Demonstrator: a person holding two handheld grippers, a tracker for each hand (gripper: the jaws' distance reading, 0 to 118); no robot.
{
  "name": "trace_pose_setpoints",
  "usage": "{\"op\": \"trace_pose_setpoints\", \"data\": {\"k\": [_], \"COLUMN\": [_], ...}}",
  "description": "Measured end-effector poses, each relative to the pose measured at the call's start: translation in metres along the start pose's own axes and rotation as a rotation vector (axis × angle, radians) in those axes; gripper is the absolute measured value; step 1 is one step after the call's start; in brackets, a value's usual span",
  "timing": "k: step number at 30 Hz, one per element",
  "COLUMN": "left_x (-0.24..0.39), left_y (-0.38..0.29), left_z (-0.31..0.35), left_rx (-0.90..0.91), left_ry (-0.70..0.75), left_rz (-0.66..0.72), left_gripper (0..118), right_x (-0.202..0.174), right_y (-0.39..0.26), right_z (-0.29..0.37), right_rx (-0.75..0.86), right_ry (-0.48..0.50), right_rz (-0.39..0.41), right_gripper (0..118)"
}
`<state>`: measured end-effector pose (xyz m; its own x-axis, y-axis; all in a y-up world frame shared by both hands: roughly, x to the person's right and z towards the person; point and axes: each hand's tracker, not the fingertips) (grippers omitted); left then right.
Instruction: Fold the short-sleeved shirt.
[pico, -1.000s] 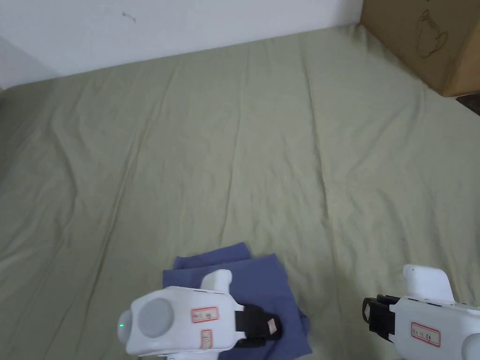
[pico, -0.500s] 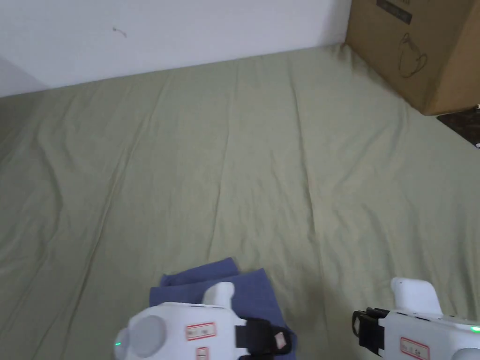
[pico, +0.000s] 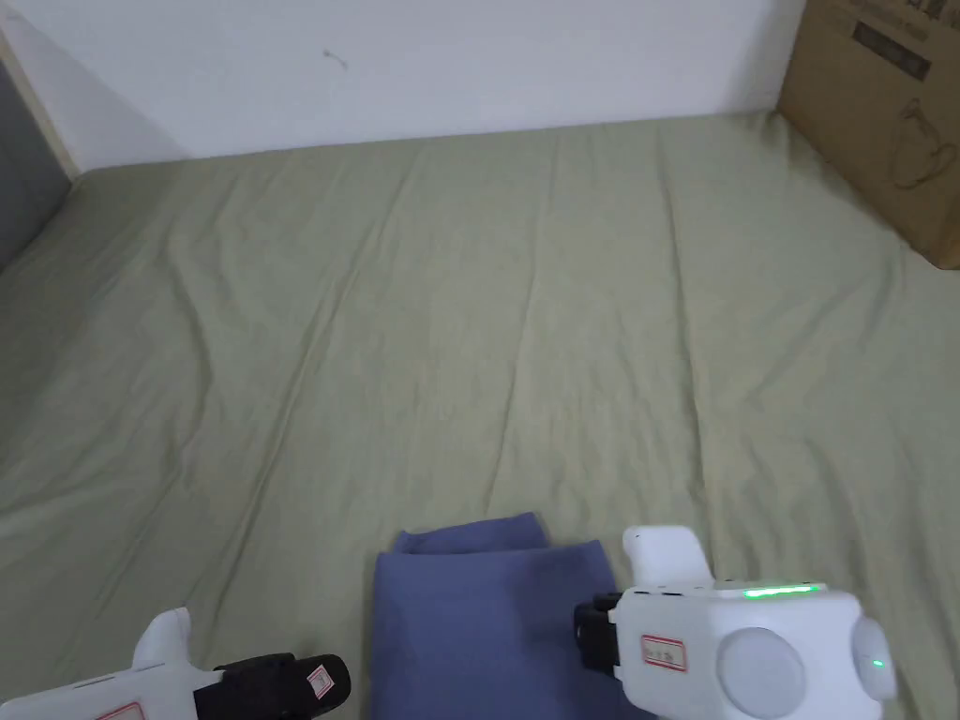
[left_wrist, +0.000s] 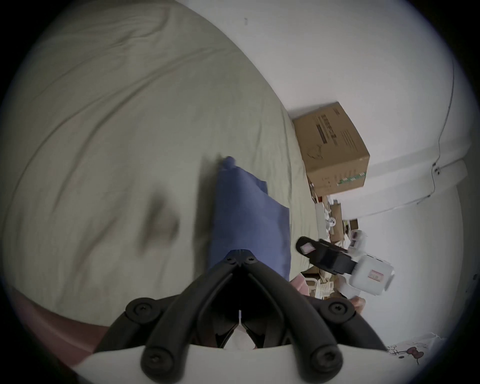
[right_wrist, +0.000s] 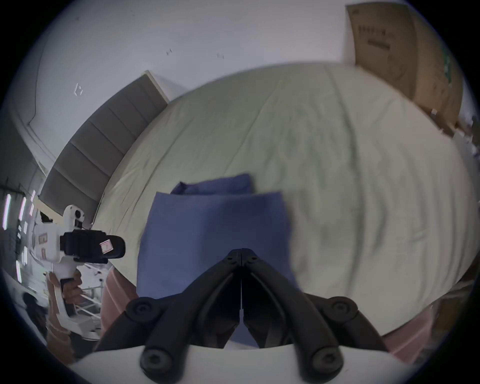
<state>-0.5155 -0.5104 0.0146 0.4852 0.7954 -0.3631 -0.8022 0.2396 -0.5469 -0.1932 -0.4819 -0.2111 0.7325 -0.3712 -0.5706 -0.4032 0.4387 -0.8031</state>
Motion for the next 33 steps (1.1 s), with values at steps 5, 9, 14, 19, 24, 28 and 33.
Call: {"op": "trace_pose_setpoints", "data": {"k": [5,9,14,19,24,28,33], "left_x": [-0.007,-0.002,-0.010,-0.007,-0.014,-0.013,-0.041], "left_y": [-0.008,-0.002,0.007,0.010,0.017,0.031,0.082], "left_z": [0.004,-0.014,-0.062,-0.109,-0.113,-0.084,-0.002], "left_rx": [0.028,-0.035,-0.097,-0.194,-0.221,-0.201,-0.116], "left_ry": [-0.008,-0.051,-0.127,-0.274,-0.202,-0.119,0.049], "left_rz": [0.035,0.049,0.073,0.155,0.089,-0.005,-0.085], "left_gripper": [3,55,91,83,26,26,26], "right_x": [-0.002,0.001,-0.002,-0.007,-0.014,-0.022,-0.034], "right_y": [-0.002,0.003,0.002,0.004,0.004,0.008,0.015], "right_z": [-0.018,-0.014,-0.014,-0.014,-0.006,0.004,0.011], "right_rx": [-0.006,-0.016,-0.018,-0.025,-0.020,-0.003,0.034], "right_ry": [-0.054,-0.058,-0.071,-0.091,-0.100,-0.101,-0.091], "right_rz": [0.045,0.041,0.049,0.071,0.070,0.074,0.080], "right_gripper": [0,0,0,0,0,0,0]}}
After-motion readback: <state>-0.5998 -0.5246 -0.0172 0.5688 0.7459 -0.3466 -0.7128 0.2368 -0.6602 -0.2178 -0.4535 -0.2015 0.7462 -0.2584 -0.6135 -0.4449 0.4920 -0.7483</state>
